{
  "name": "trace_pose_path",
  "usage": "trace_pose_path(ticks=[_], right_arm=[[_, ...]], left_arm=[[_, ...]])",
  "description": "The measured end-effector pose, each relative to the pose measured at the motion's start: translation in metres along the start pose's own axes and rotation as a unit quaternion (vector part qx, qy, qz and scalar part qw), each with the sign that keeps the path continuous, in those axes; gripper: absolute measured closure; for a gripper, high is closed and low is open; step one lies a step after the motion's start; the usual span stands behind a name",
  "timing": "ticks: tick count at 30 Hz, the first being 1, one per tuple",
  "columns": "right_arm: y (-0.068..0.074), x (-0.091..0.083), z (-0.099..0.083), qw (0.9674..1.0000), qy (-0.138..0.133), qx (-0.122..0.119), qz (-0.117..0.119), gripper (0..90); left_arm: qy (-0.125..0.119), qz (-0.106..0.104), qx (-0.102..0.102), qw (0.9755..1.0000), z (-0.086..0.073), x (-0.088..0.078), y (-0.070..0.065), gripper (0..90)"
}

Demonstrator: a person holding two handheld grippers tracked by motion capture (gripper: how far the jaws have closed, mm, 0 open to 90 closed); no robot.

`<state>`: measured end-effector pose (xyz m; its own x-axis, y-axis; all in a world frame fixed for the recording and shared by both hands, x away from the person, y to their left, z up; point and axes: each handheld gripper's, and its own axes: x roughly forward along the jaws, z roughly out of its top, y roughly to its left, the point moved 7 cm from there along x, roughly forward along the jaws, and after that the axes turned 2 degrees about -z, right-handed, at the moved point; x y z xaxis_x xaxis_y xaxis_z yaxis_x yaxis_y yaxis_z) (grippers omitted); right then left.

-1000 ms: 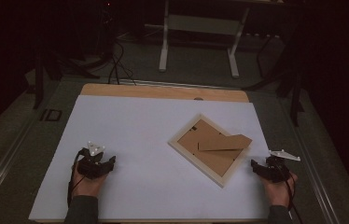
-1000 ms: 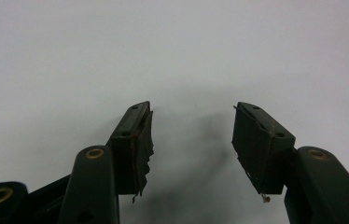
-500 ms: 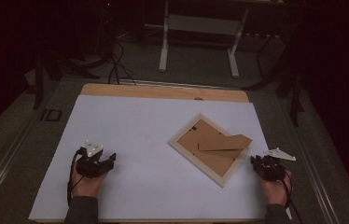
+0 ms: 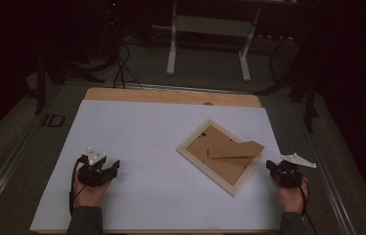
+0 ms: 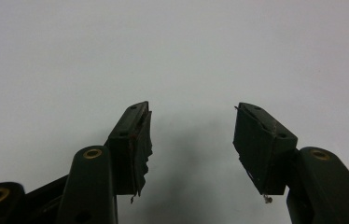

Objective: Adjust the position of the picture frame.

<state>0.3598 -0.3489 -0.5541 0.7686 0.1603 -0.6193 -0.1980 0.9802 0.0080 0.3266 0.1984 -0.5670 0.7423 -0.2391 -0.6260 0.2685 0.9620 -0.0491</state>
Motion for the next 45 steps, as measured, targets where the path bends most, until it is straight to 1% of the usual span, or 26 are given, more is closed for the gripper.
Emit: trace_pose_path(ticks=[1, 3, 10, 11, 14, 19, 21, 23, 27, 29, 33, 38, 41, 45], right_arm=[[-0.001, 0.0, 0.002, 1.0, -0.001, -0.005, -0.002, 89.9], [-0.003, 0.0, 0.005, 0.9999, -0.002, -0.007, -0.009, 90.0], [-0.011, 0.003, 0.014, 0.9999, -0.004, -0.003, -0.015, 90.0], [-0.014, 0.004, 0.015, 0.9998, -0.005, -0.001, -0.017, 89.8], [-0.016, 0.006, 0.016, 0.9999, -0.004, 0.003, -0.015, 89.5], [-0.02, 0.013, 0.016, 0.9999, 0.001, 0.009, -0.01, 89.6], [-0.021, 0.016, 0.017, 0.9999, 0.003, 0.013, -0.007, 88.4], [-0.021, 0.02, 0.017, 0.9998, 0.004, 0.016, -0.007, 87.8], [-0.019, 0.027, 0.018, 0.9999, 0.012, 0.006, -0.003, 87.9], [-0.018, 0.03, 0.019, 0.9999, 0.014, 0.005, 0.001, 87.9], [-0.018, 0.036, 0.021, 0.9998, 0.019, 0.005, -0.001, 89.4], [-0.021, 0.046, 0.02, 0.9995, 0.031, 0.012, 0.0, 89.7], [-0.021, 0.05, 0.019, 0.9993, 0.032, 0.019, 0.001, 89.7], [-0.022, 0.054, 0.019, 0.9991, 0.037, 0.021, 0.001, 89.8]], left_arm=[[0.001, 0.0, -0.001, 1.0, 0.0, 0.0, 0.001, 46.4], [0.001, 0.001, -0.002, 1.0, 0.0, 0.0, 0.001, 46.7], [0.004, -0.005, -0.005, 1.0, -0.001, 0.0, 0.001, 49.2], [0.003, -0.007, -0.008, 0.9999, 0.0, 0.0, 0.001, 49.1], [0.001, -0.01, -0.014, 0.9998, 0.0, 0.0, 0.001, 49.4], [0.0, -0.014, -0.014, 0.9998, 0.0, 0.0, 0.0, 52.0], [0.002, -0.013, -0.013, 0.9998, 0.0, 0.0, 0.0, 51.9], [-0.001, -0.011, -0.014, 0.9998, 0.0, 0.0, 0.0, 51.5], [-0.003, -0.009, -0.017, 0.9998, 0.001, -0.001, 0.002, 49.6], [-0.003, -0.01, -0.017, 0.9998, 0.001, -0.001, 0.002, 49.6], [-0.002, -0.011, -0.014, 0.9998, 0.001, -0.001, 0.001, 49.7], [0.001, -0.01, -0.011, 0.9999, 0.0, 0.0, 0.0, 50.2], [0.001, -0.011, -0.012, 0.9999, 0.0, 0.0, 0.0, 50.5], [0.001, -0.012, -0.01, 0.9999, 0.0, 0.0, -0.001, 50.6]])
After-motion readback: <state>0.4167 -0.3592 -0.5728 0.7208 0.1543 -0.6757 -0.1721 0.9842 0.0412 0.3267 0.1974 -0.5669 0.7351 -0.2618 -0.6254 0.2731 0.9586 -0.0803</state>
